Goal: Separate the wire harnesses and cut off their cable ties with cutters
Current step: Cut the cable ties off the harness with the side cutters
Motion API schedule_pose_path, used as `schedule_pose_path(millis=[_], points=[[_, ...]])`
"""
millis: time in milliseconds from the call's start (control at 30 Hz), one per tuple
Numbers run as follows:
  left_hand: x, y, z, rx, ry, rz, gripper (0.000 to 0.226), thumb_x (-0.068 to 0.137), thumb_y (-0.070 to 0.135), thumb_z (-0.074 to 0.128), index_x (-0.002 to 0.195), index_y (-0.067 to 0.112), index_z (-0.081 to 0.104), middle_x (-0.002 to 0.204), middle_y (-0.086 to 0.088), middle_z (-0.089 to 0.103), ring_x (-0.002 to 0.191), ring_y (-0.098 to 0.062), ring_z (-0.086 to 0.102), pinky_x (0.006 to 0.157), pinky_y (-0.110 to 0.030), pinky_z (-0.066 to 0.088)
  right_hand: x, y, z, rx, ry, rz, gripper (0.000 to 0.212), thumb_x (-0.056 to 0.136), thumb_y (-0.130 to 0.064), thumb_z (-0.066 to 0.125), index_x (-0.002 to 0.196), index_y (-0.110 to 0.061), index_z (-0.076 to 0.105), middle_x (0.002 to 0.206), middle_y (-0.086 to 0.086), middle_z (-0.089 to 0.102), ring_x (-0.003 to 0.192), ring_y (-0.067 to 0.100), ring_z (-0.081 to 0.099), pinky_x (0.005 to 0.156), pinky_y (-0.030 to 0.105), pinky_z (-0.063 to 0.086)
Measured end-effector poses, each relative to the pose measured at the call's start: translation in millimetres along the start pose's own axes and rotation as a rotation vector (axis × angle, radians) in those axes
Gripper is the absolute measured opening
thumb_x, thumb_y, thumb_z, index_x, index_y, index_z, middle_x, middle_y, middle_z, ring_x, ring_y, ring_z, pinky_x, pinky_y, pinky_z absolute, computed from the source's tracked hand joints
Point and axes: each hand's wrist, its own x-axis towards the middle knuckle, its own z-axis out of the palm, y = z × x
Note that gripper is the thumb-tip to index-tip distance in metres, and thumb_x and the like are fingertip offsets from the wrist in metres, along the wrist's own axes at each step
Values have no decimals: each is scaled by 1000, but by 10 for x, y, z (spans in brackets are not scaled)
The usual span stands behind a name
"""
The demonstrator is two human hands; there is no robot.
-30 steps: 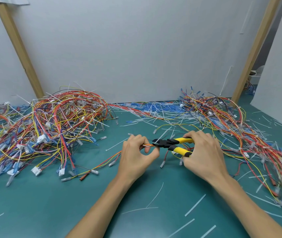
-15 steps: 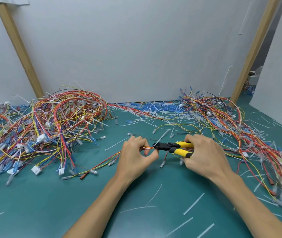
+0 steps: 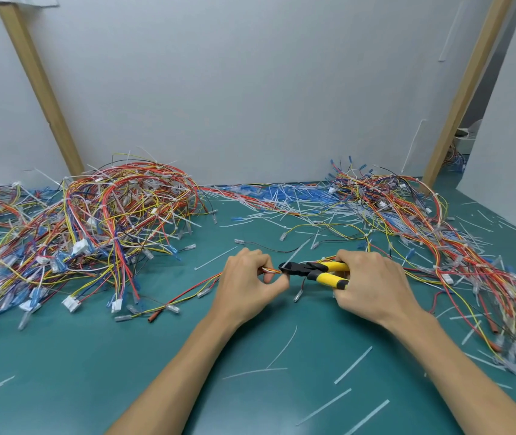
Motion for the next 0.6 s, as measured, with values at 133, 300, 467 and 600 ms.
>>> schedule_pose_path(millis=[133,300,467,600], points=[[-2,-10,11,9,-14,1,40,71,30,74,53,24,38,55,9,44,70,-11,44,66,-28,30,5,-1,18,23,-20,-19,20,63,-38,49,80,-28,49,70,-10,54,70,21,52,55,29,33],[5,-5,9,-2,-13,-6,38,69,30,73,52,22,40,55,8,45,68,-12,44,63,-28,31,-2,-18,44,-2,-2,-23,16,63,-39,47,71,-26,42,60,-9,47,64,22,48,50,27,25],[6,7,5,-20,-12,-20,40,69,28,74,51,22,39,52,8,43,66,-12,43,61,-28,32,4,-17,60,-1,-5,-16,16,63,-40,47,68,-25,41,61,-8,49,64,23,48,51,28,25],[4,10,10,-28,-17,-30,40,69,27,75,50,21,40,52,7,43,65,-12,43,60,-28,32,5,-5,72,23,-14,-23,13,63,-39,47,63,-27,40,60,-7,48,64,25,48,49,27,22]])
